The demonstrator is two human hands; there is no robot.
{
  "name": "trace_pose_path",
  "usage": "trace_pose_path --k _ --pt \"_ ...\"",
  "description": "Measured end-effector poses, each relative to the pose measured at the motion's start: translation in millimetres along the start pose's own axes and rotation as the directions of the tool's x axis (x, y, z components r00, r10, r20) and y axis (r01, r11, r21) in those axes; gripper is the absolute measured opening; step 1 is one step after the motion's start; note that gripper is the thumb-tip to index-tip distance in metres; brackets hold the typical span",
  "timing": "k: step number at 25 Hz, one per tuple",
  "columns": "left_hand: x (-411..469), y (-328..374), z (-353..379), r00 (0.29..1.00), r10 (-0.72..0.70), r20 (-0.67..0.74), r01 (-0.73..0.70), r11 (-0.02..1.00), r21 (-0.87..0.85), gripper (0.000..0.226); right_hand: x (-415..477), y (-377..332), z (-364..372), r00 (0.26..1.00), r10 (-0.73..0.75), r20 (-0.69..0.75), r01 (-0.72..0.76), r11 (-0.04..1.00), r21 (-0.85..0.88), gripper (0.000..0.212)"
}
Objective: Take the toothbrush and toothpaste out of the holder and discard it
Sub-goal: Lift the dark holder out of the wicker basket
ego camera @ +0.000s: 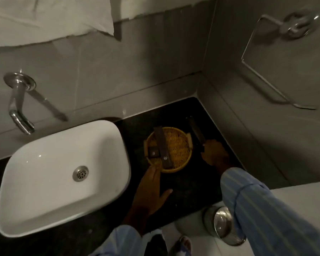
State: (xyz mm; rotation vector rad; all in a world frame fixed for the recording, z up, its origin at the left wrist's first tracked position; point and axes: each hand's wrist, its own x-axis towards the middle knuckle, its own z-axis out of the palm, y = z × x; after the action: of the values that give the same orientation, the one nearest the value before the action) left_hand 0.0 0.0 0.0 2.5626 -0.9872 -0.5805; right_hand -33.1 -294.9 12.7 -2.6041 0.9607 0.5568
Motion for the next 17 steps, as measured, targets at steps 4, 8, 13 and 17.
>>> trace_pose_path --k 4,8,13,17 --pt "-19.1 -15.1 37.9 0.994 0.002 0.111 -0.03 0.969 0.244 0.095 18.0 -5.7 4.5 0.994 0.091 -0.065 -0.094 0.995 -0.04 0.045" --pt "-14.9 -25.2 46.3 0.99 0.041 0.138 -0.083 0.945 0.316 0.09 32.3 -5.9 15.4 0.986 0.132 -0.098 -0.131 0.991 0.02 0.039" --pt "-15.7 -22.3 44.3 0.99 0.024 0.139 -0.069 0.942 0.327 0.087 30.6 0.2 9.7 0.979 0.203 -0.036 -0.196 0.971 0.138 0.035" --pt "-15.1 -9.2 21.3 0.997 0.044 0.065 -0.061 0.954 0.293 0.087 11.5 4.3 -16.1 0.98 0.188 -0.06 -0.177 0.971 0.158 0.031"
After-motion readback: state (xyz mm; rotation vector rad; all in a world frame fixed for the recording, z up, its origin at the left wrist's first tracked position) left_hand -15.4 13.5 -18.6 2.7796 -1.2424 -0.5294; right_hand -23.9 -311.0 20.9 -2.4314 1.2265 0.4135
